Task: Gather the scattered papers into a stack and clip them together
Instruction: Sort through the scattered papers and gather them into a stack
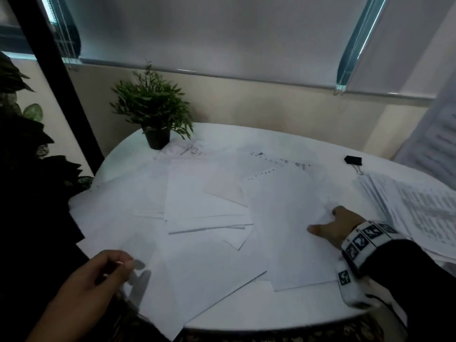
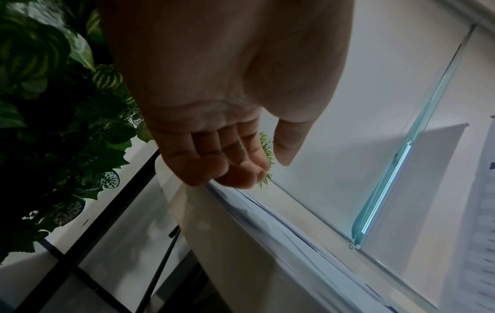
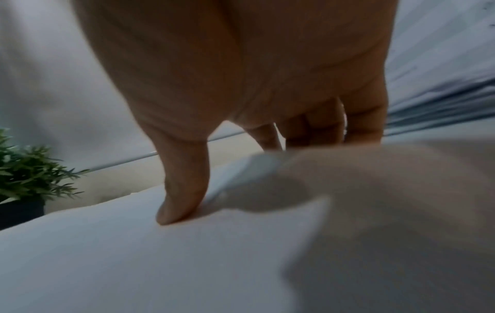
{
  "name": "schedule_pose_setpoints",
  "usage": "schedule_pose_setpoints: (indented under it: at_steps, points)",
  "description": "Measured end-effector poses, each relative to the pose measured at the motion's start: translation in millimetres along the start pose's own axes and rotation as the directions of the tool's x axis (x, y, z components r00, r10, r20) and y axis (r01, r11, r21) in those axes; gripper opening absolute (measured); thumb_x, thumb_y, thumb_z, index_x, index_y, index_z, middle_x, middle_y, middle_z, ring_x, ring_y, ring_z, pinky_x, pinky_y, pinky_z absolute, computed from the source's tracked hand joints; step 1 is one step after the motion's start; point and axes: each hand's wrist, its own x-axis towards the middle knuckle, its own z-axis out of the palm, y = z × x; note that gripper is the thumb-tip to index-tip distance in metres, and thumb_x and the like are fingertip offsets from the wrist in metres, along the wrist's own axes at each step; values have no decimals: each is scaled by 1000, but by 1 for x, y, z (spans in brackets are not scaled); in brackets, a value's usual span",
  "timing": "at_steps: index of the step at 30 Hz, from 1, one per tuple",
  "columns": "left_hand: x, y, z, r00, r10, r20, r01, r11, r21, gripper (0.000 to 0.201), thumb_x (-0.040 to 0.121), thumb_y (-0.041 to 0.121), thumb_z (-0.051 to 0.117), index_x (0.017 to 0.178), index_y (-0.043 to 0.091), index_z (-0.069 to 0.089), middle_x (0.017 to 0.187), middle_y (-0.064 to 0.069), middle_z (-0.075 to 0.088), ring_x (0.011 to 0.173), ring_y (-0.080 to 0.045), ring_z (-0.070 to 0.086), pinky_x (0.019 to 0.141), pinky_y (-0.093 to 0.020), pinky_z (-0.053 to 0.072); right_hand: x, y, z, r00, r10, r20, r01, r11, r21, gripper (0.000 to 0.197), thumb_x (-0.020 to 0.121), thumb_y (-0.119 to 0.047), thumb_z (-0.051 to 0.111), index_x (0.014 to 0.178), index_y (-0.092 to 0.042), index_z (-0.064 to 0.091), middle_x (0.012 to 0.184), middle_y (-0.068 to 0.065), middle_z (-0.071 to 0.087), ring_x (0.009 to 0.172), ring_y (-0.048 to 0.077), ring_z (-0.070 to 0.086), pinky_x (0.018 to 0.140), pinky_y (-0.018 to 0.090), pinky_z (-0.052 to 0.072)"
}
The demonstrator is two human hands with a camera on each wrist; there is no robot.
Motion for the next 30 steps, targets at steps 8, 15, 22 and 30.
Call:
schedule_pose_setpoints:
  at_steps: [8,15,22,30]
  points:
    - [2,-2,3,999,38,14,-37,997,-62,19,86,16,65,79,34,68,73,2,70,66,-21,62,54,-22,47,-8,-12,-28,997,-36,68,26,990,142,74,78,-17,75,138,1,36,137,18,46,126,31,45,91,24,37]
    - [-14,49,20,992,22,127,34,904,-425,51,49,67,76,82,29,69,79,-4,70,62,-17,67,52,-28,50,-128,-88,-45,760,-608,-231,650,713,262,36,80,-3,60,106,-25,48,99,2,61,78,16,58,73,23,45]
    - [-4,2,30,971,-78,-227,-116,674,-730,25,90,43,55,104,23,60,75,7,71,65,-10,68,49,-31,57,-224,-173,42,345,-921,182,802,390,452,29,88,-20,57,116,-14,52,109,11,58,96,27,60,86,38,52]
    - [-2,12,12,971,-177,-161,119,941,-316,29,85,1,62,113,9,62,106,-10,70,97,-35,66,87,-52,51,-71,-104,8,945,-327,14,318,906,-278,60,87,-38,51,136,-9,31,128,15,49,116,31,49,91,36,45]
